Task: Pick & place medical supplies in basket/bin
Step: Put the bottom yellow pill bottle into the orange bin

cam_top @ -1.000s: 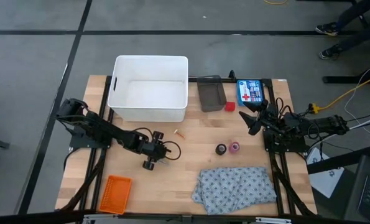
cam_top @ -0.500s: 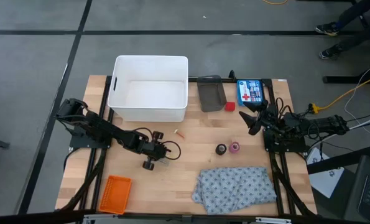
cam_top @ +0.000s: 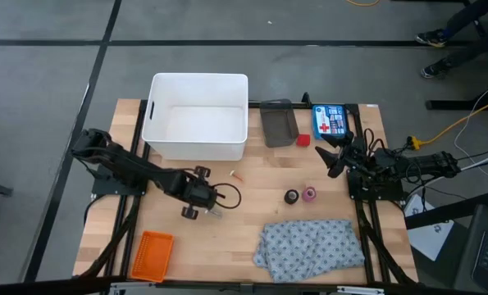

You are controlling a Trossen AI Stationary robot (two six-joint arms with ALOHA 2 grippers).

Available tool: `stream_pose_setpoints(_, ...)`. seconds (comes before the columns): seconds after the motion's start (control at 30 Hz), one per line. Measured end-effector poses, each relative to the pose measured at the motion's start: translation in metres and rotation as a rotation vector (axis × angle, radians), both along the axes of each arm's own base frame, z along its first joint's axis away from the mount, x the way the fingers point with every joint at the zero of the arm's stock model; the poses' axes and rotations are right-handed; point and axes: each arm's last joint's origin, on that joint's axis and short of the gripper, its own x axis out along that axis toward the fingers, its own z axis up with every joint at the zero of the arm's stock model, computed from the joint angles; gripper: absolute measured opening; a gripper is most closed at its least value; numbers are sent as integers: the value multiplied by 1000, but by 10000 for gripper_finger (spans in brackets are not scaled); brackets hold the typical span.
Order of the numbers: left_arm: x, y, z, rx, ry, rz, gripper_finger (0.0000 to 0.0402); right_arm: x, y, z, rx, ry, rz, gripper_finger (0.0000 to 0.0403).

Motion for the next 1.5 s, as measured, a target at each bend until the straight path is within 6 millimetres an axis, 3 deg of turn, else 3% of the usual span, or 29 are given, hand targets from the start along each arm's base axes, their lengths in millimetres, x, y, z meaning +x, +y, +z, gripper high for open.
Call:
stream_pose_setpoints(0.2, -6, 1, 36, 5, 141, 61, 110, 0, 0, 0, -4, 1, -1, 318)
stream_pose_setpoints(0.37, -19, -3, 53, -41, 278, 159, 110, 0, 0, 0, -3, -1, -1, 318)
stream_pose_setpoints(0.73, -59, -28, 60, -164, 640, 410, 109, -1, 0, 6, -30, -42, -6, 318)
stream_pose_setpoints(1.0, -64, -46, 59, -342, 788, 492, 109, -2, 0, 8, -80, -40, -16, 318)
stream_pose_setpoints(1.5, -63, -56, 57, -508, 998, 700, 107, -1, 1, 6, -146, 3, 27, 317)
